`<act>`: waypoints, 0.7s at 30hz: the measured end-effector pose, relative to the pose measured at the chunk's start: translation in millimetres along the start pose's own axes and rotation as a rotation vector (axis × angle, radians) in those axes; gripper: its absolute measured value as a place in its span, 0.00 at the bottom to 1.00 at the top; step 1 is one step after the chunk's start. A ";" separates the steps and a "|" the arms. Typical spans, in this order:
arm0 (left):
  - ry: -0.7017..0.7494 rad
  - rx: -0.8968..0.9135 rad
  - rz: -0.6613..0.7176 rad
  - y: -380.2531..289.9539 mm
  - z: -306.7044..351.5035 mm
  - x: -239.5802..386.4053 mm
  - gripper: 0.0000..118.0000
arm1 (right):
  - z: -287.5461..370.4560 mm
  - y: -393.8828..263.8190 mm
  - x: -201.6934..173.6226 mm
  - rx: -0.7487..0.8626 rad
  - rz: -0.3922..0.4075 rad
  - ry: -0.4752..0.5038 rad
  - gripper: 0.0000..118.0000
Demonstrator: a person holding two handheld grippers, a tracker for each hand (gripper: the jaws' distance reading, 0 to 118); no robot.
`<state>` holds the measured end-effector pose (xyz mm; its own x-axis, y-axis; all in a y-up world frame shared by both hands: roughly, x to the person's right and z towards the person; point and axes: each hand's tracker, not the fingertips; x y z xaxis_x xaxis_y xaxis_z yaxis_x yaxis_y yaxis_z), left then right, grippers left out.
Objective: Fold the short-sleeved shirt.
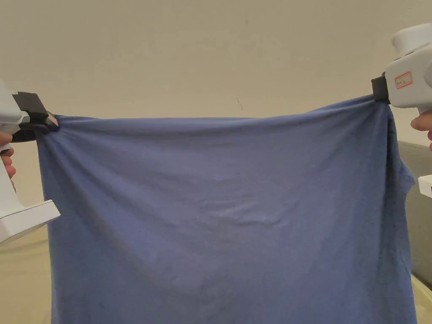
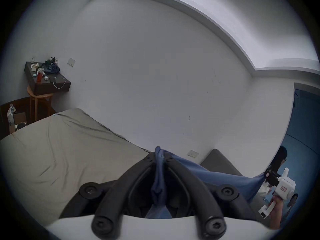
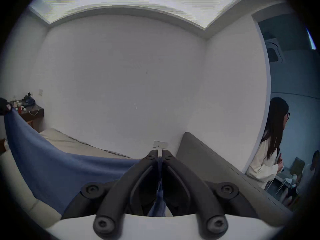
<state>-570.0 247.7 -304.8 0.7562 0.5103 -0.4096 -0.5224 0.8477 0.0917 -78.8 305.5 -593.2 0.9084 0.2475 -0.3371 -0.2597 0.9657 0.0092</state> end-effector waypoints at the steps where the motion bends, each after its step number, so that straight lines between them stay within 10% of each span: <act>1: 0.005 0.003 -0.011 3.1 -4.5 3.3 0.04 | -8.0 5.4 -1.2 -0.002 -0.005 0.004 0.05; 21: 0.120 -0.128 -0.030 -25.7 -89.3 -33.8 0.04 | -102.6 -30.9 -40.0 -0.215 0.002 0.037 0.05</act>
<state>-617.3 195.7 -374.4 0.7235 0.4580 -0.5166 -0.5522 0.8330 -0.0350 -140.8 257.6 -676.5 0.8963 0.2421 -0.3717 -0.3285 0.9253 -0.1896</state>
